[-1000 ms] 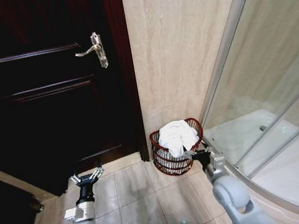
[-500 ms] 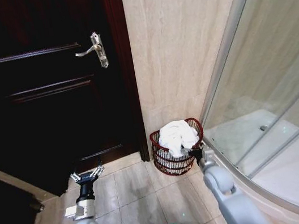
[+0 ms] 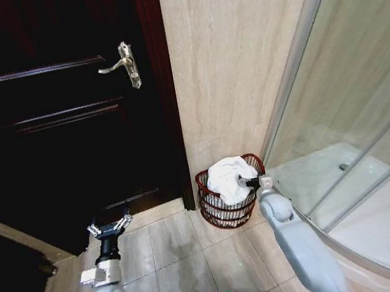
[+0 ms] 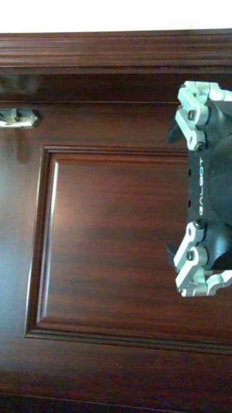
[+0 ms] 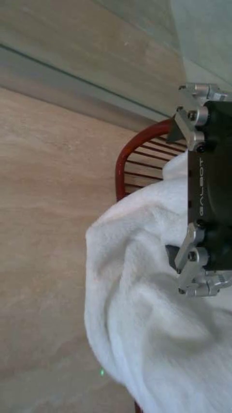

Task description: Discard the used towel into the hamper.

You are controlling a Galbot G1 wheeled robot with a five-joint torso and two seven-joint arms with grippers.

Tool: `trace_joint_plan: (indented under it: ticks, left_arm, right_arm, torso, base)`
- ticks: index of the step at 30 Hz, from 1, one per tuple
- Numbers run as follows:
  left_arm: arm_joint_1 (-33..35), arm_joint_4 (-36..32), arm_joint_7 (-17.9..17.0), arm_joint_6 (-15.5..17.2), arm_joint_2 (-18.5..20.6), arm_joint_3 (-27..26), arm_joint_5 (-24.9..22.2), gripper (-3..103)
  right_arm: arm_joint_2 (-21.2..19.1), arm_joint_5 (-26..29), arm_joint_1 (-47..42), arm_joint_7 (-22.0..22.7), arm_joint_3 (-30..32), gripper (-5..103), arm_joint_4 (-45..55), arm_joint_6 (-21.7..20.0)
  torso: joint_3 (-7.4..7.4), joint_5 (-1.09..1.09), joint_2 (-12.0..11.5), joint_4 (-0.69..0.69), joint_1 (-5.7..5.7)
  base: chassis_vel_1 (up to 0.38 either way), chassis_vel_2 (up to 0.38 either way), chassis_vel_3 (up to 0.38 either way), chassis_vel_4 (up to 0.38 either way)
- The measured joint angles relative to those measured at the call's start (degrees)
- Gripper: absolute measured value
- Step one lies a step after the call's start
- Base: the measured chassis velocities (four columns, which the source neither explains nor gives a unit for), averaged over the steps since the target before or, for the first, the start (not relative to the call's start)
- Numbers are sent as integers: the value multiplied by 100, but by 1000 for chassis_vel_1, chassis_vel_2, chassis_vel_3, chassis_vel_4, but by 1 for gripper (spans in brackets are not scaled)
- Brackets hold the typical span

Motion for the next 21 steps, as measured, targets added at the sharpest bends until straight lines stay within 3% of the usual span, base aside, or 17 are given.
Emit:
trace_joint_plan:
  ticks: [6, 13, 14, 16, 21]
  left_arm:
    - [-24, 2, 0, 12, -37, 34, 89, 100]
    - [-39, 2, 0, 20, -51, 43, 115, 100]
    - [-42, 1, 0, 21, -47, 43, 111, 100]
    - [-46, 53, -1, 3, -18, 47, -2, 100]
    - [-57, 159, 8, -29, 25, 111, -27, 100]
  right_arm:
    - [116, 39, 622, -172, -10, 100, -876, -3]
    - [124, 34, 587, -209, -35, 100, -807, 32]
    - [109, 17, 482, -144, -35, 100, -602, 62]
    - [-19, -81, -307, 47, -24, 100, 815, 84]
    - [-36, -168, -1034, 34, -259, 100, 2068, -24]
  torso:
    - [0, 0, 0, 2, 0]
    - [0, 0, 0, 1, 0]
    - [0, 1, 0, 1, 0]
    - [-1, 0, 0, -1, 0]
    - [-2, -1, 0, 0, -1]
  base:
    - [0, 0, 0, 0]
    - [0, 0, 0, 0]
    - [0, 0, 0, 0]
    - [0, 0, 0, 0]
    - [0, 0, 0, 0]
